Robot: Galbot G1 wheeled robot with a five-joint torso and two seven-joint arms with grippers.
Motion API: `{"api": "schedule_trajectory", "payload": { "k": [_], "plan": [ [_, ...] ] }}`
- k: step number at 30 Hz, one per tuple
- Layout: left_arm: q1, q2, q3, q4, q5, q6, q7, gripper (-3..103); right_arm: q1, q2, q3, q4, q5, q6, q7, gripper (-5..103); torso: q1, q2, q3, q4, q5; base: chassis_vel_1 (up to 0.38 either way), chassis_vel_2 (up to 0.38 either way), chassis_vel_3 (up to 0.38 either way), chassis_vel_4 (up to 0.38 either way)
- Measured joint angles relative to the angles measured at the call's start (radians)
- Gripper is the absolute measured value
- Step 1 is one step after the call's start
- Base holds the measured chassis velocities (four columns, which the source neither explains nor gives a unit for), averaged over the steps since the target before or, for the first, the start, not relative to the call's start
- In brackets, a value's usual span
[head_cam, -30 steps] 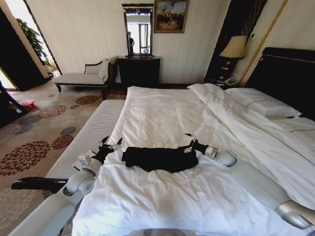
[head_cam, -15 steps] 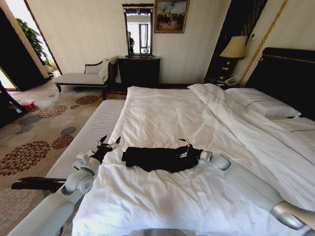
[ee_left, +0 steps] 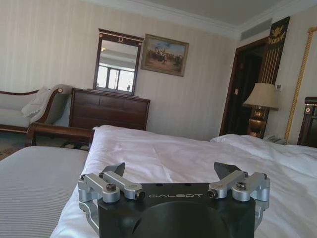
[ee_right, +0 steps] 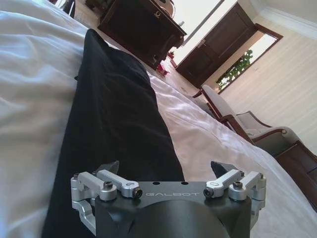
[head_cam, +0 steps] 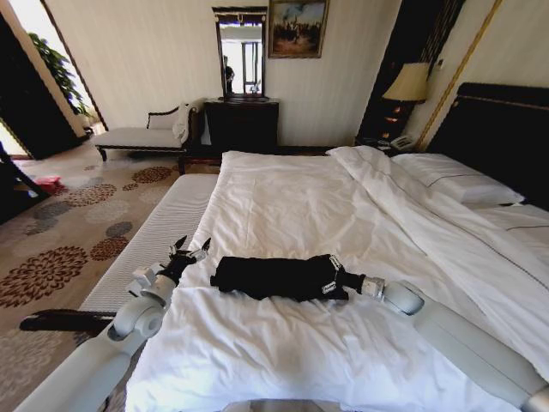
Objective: Fold the clothes on the bed.
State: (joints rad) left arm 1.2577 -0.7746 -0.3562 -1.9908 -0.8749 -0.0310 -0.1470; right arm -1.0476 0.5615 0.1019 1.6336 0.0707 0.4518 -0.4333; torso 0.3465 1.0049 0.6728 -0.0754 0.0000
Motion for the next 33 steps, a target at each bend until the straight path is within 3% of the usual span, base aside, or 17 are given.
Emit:
{"api": "schedule_trajectory", "payload": {
  "k": [2, 5, 9, 10, 14, 15, 19, 20, 22, 23, 27, 33],
  "plan": [
    [0.004, -0.003, 0.002, -0.006, 0.001, 0.004, -0.004, 100, -0.043, -0.001, 0.041, 0.021, 0.0, 0.009, 0.004, 100, 0.0, 0.0, 0.0, -0.0002, 0.0003, 0.0, 0.0, 0.0, 0.0],
    [0.007, -0.009, 0.006, -0.011, 0.01, 0.006, -0.012, 100, -0.069, -0.002, 0.067, 0.034, 0.075, -0.009, 0.029, 100, 0.0, 0.0, 0.0, 0.0003, 0.0002, 0.0, 0.0, 0.0, 0.0],
    [0.033, -0.019, 0.007, -0.029, 0.047, 0.006, -0.03, 100, -0.106, -0.012, 0.096, 0.052, 0.348, -0.092, 0.087, 100, 0.0, 0.0, 0.0, 0.0, -0.0001, 0.0, 0.0, 0.0, 0.0],
    [0.033, -0.019, 0.007, -0.029, 0.047, 0.006, -0.03, 100, -0.106, -0.012, 0.096, 0.052, 0.348, -0.092, 0.087, 100, 0.0, 0.0, 0.0, 0.0, -0.0001, 0.0, 0.0, 0.0, 0.0],
    [0.094, -0.03, -0.027, -0.038, 0.114, -0.005, -0.057, 100, -0.12, -0.008, 0.098, 0.057, 0.565, -0.165, 0.17, 100, 0.0, 0.0, 0.0, 0.0, 0.0002, 0.0, 0.0, 0.0, 0.0],
    [0.094, -0.03, -0.027, -0.038, 0.114, -0.005, -0.057, 100, -0.12, -0.008, 0.098, 0.057, 0.565, -0.165, 0.17, 100, 0.0, 0.0, 0.0, 0.0, 0.0002, 0.0, 0.0, 0.0, 0.0],
    [0.21, -0.052, -0.113, -0.059, 0.229, -0.05, -0.055, 100, -0.162, -0.011, 0.107, 0.124, 0.88, -0.275, 0.22, 100, 0.0, 0.0, 0.0, 0.0005, 0.0001, 0.0, 0.0, 0.0, 0.0],
    [0.21, -0.052, -0.113, -0.059, 0.229, -0.05, -0.055, 100, -0.162, -0.011, 0.107, 0.124, 0.88, -0.275, 0.22, 100, 0.0, 0.0, 0.0, 0.0005, 0.0001, 0.0, 0.0, 0.0, 0.0],
    [0.275, -0.076, -0.157, -0.081, 0.281, -0.08, -0.034, 100, -0.191, -0.022, 0.117, 0.162, 0.986, -0.338, 0.212, 100, 0.0, 0.0, 0.0, 0.0003, 0.0, 0.0, 0.0, 0.0, 0.0],
    [0.275, -0.076, -0.157, -0.081, 0.281, -0.08, -0.034, 100, -0.191, -0.022, 0.117, 0.162, 0.986, -0.338, 0.212, 100, 0.0, 0.0, 0.0, 0.0003, 0.0, 0.0, 0.0, 0.0, 0.0],
    [0.394, -0.133, -0.211, -0.111, 0.363, -0.152, 0.007, 100, -0.215, -0.044, 0.125, 0.188, 1.12, -0.453, 0.155, 100, 0.0, 0.0, 0.0, 0.0002, 0.0001, 0.0, 0.0, 0.0, 0.0],
    [0.458, -0.159, -0.239, -0.13, 0.373, -0.178, 0.039, 100, -0.213, -0.067, 0.125, 0.176, 1.152, -0.499, 0.14, 100, 0.0, 0.0, 0.0, 0.0003, 0.0002, 0.0, 0.0, 0.0, 0.0]
  ]
}}
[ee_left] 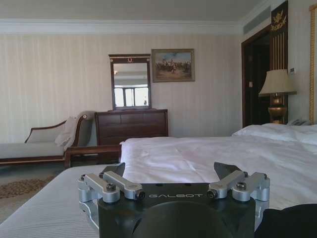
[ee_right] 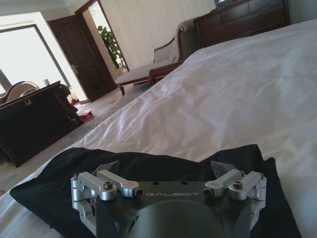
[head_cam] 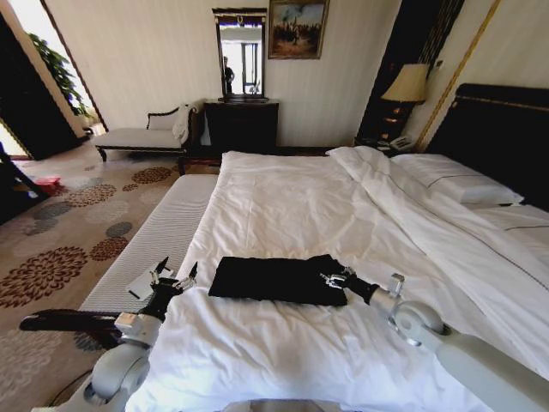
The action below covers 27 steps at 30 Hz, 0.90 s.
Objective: Fold the clothes on the bed.
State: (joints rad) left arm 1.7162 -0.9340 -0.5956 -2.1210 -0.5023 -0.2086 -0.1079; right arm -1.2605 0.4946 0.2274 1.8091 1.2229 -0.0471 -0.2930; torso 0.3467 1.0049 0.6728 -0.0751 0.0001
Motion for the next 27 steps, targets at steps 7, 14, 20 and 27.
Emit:
{"api": "schedule_trajectory", "payload": {
  "k": [7, 14, 20, 27],
  "plan": [
    [0.07, -0.062, 0.006, -0.019, 0.012, -0.004, 0.03, 100, 0.018, -0.045, 0.001, -0.125, 0.01, -0.018, -0.063, 100, 0.0, 0.0, 0.0, -0.0002, -0.0001, 0.0, 0.0, 0.0, 0.0],
    [0.07, -0.064, 0.01, -0.019, 0.012, -0.001, 0.03, 100, 0.035, -0.046, -0.03, -0.213, 0.026, -0.04, -0.119, 100, 0.0, 0.0, 0.0, -0.0002, -0.0002, 0.0, 0.0, 0.0, 0.0],
    [0.068, -0.063, 0.01, -0.019, 0.012, 0.0, 0.03, 100, 0.06, -0.035, -0.066, -0.266, 0.043, -0.073, -0.182, 100, 0.0, 0.0, 0.0, -0.0003, 0.0001, 0.0, 0.0, 0.0, 0.0],
    [0.066, -0.062, 0.011, -0.019, 0.01, 0.001, 0.03, 100, 0.127, -0.044, -0.138, -0.316, 0.059, -0.105, -0.193, 100, 0.0, 0.0, 0.0, -0.0002, -0.0002, 0.0, 0.0, 0.0, 0.0]
  ]
}}
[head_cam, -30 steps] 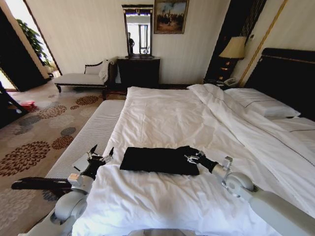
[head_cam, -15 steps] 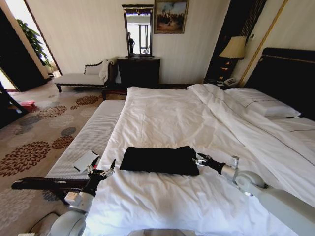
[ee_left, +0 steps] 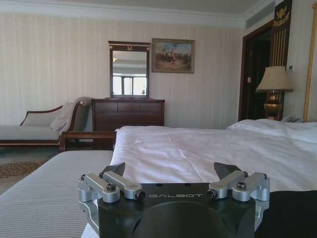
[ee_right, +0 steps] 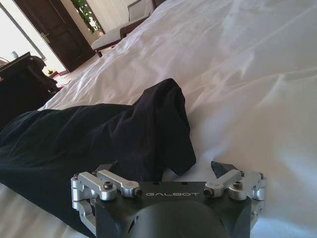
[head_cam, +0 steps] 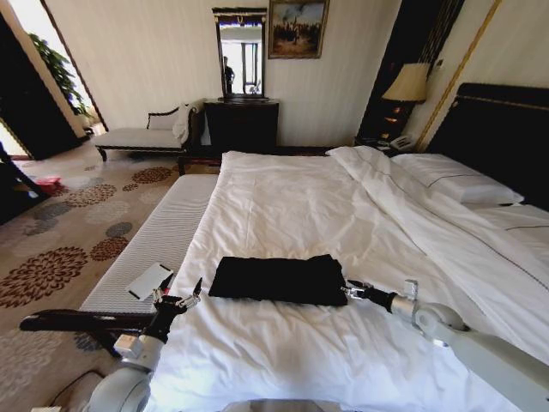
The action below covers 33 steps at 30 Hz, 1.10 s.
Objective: Fold the clothes on the bed.
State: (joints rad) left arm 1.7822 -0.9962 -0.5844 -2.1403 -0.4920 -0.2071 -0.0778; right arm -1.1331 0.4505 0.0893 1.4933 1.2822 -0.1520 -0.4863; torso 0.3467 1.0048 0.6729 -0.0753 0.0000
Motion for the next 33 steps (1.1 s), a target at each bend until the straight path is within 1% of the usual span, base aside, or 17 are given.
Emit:
{"api": "schedule_trajectory", "payload": {
  "k": [1, 3, 5, 8, 16, 17, 19, 20, 24, 27, 32, 33],
  "plan": [
    [0.0, 0.0, 0.0, 0.0, 0.0, 0.0, 0.0, 100, 0.0, 0.0, 0.0, 0.0, 0.0, 0.0, 0.0, 100, 0.0, 0.0, 0.0, 0.0, 0.0, 0.0, 0.0, 0.0, 0.0],
    [0.0, 0.0, 0.0, 0.0, 0.0, 0.0, 0.0, 100, 0.043, -0.001, -0.051, -0.026, 0.005, -0.012, 0.002, 100, 0.0, 0.0, 0.0, 0.0003, 0.0, 0.0, 0.0, 0.0, 0.0],
    [0.0, 0.0, 0.0, 0.0, -0.001, 0.0, 0.0, 100, 0.051, -0.001, -0.063, -0.033, 0.003, -0.014, 0.002, 100, 0.0, 0.0, 0.0, 0.0002, 0.0001, 0.0, 0.0, 0.0, 0.0],
    [-0.001, 0.0, 0.001, 0.0, -0.001, 0.001, 0.0, 100, 0.082, -0.001, -0.115, -0.046, 0.001, -0.026, -0.002, 100, 0.0, 0.0, 0.0, 0.0, -0.0001, 0.0, 0.0, 0.0, 0.0],
    [-0.001, 0.001, 0.001, 0.0, -0.001, 0.001, 0.0, 100, 0.122, 0.004, -0.168, -0.023, 0.012, -0.047, 0.002, 100, 0.0, 0.0, 0.0, -0.0002, 0.0, 0.0, 0.0, 0.0, 0.0],
    [-0.001, 0.001, 0.001, 0.001, -0.002, 0.001, 0.0, 100, 0.156, 0.009, -0.206, -0.012, 0.02, -0.053, 0.012, 100, 0.0, 0.0, 0.0, -0.0001, -0.0001, 0.0, 0.0, 0.0, 0.0],
    [-0.001, 0.001, 0.001, 0.001, -0.002, 0.001, -0.001, 100, 0.193, 0.02, -0.244, -0.012, 0.027, -0.055, 0.026, 100, 0.0, 0.0, 0.0, 0.0, 0.0, 0.0, 0.0, 0.0, 0.0],
    [-0.001, 0.001, 0.001, 0.001, -0.002, 0.001, -0.001, 100, 0.193, 0.02, -0.244, -0.012, 0.027, -0.055, 0.026, 100, 0.0, 0.0, 0.0, 0.0, 0.0, 0.0, 0.0, 0.0, 0.0],
    [-0.001, 0.001, 0.001, 0.001, -0.002, 0.001, -0.001, 100, 0.263, 0.045, -0.316, -0.024, 0.037, -0.06, 0.051, 100, 0.0, 0.0, 0.0, 0.0001, -0.0001, 0.0, 0.0, 0.0, 0.0],
    [-0.001, 0.001, 0.001, 0.001, -0.002, 0.001, -0.001, 100, 0.28, 0.057, -0.335, -0.034, 0.036, -0.062, 0.063, 100, 0.0, 0.0, 0.0, 0.0, -0.0002, 0.0, 0.0, 0.0, 0.0],
    [-0.001, 0.001, 0.001, 0.001, -0.002, 0.001, -0.001, 100, 0.279, 0.061, -0.336, -0.04, 0.023, -0.061, 0.064, 101, 0.0, 0.0, 0.0, 0.0001, -0.0002, 0.0, 0.0, 0.0, 0.0],
    [-0.001, 0.001, 0.001, 0.001, -0.002, 0.001, -0.002, 100, 0.274, 0.061, -0.331, -0.041, 0.017, -0.058, 0.064, 97, 0.0, 0.0, 0.0, -0.0001, -0.0003, 0.0, 0.0, 0.0, 0.0]
  ]
}}
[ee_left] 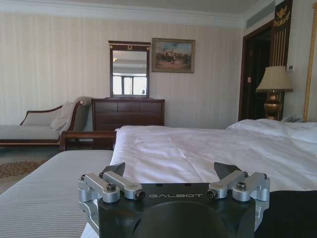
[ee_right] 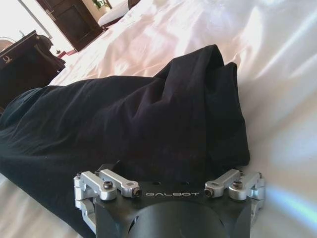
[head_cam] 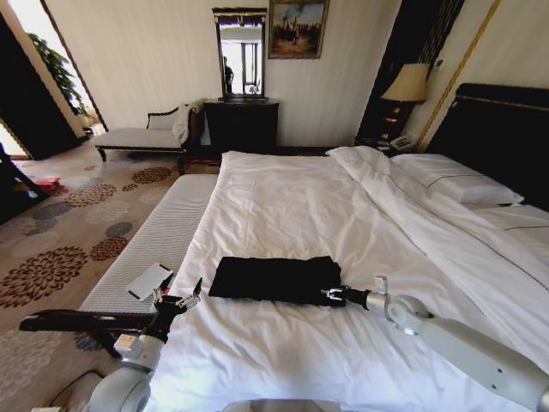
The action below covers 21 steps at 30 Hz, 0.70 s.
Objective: Fold the clothes on the bed.
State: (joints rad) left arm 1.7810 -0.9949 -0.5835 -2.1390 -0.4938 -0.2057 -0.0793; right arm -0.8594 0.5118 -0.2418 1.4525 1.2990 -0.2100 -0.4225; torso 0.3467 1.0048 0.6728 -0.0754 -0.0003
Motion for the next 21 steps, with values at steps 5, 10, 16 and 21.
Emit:
{"api": "schedule_trajectory", "payload": {
  "k": [5, 10, 16, 21],
  "plan": [
    [0.0, 0.0, 0.0, 0.0, 0.0, 0.0, 0.0, 100, -0.017, 0.004, 0.018, 0.011, -0.017, 0.011, 0.012, 82, 0.0, 0.0, 0.0, 0.0, 0.0005, 0.0, 0.0, 0.0, 0.0],
    [0.0, 0.0, 0.0, 0.0, 0.0, 0.0, 0.0, 100, -0.046, -0.001, 0.047, 0.036, -0.026, 0.015, 0.01, 54, 0.0, 0.0, 0.0, 0.0003, 0.0006, 0.0, 0.0, 0.0, 0.0],
    [0.0, 0.0, 0.0, 0.0, 0.0, 0.0, 0.0, 100, -0.053, -0.01, 0.051, 0.046, -0.034, 0.019, 0.003, 33, 0.0, 0.0, 0.0, 0.0004, 0.0005, 0.0, 0.0, 0.0, 0.0],
    [0.0, 0.0, 0.0, 0.0, 0.0, 0.0, 0.0, 100, -0.06, -0.008, 0.055, 0.054, -0.05, 0.026, -0.002, 12, 0.0, 0.0, 0.0, 0.0002, 0.0005, 0.0, 0.0, 0.0, 0.0]
  ]
}}
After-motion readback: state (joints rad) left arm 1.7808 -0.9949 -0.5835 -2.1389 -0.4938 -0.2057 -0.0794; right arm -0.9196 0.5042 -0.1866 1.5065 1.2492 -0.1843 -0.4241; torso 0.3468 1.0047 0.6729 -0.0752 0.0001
